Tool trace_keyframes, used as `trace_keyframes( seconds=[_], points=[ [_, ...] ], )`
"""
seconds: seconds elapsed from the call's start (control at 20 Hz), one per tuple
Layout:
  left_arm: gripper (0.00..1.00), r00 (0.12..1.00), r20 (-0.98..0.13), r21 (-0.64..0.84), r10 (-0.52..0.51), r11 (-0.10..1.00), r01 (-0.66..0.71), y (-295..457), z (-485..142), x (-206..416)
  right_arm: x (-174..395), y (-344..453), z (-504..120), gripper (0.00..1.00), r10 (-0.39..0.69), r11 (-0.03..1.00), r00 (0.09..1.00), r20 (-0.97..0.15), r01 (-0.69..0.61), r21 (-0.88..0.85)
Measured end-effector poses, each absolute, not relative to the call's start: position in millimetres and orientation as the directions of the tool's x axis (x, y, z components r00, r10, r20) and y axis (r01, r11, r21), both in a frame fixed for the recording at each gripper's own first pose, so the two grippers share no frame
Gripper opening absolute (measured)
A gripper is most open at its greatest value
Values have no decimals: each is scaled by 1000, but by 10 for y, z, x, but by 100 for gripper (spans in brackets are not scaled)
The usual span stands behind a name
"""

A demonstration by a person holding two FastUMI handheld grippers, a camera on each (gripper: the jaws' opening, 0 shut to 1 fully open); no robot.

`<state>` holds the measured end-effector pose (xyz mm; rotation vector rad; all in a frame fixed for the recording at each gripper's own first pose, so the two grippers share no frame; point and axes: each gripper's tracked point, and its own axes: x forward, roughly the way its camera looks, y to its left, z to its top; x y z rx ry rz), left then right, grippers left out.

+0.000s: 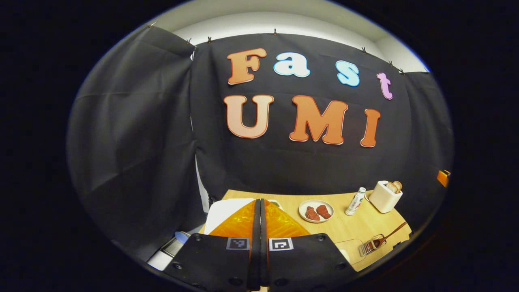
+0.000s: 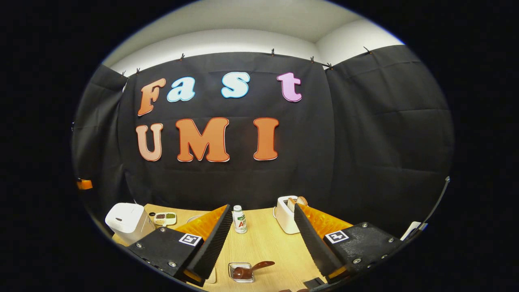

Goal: Close the left gripper, press the button to open the rice cooker; take a wooden spoon from the chopstick holder with the right hand, scoop a spoonful of rice and pour it into the rice cooker, then put the wooden spoon back into the chopstick holder.

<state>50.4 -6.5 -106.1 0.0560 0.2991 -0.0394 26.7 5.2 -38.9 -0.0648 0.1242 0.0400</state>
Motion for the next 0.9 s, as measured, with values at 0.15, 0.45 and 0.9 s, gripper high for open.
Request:
trace_keyframes(
  seconds=[0.15,0.45,0.9],
  points=[
    [4,934,-355,63,-34,996,60,24,-1342,719,288,40,-452,95,27,997,990,-137,-36,-63],
    [4,880,-474,11,-26,999,36,202,-1939,1062,351,44,-516,95,20,998,989,-147,-28,-56],
    [4,793,-609,-6,-15,1000,15,269,-2677,1119,414,76,-633,95,21,999,984,-179,-28,-42]
  ],
)
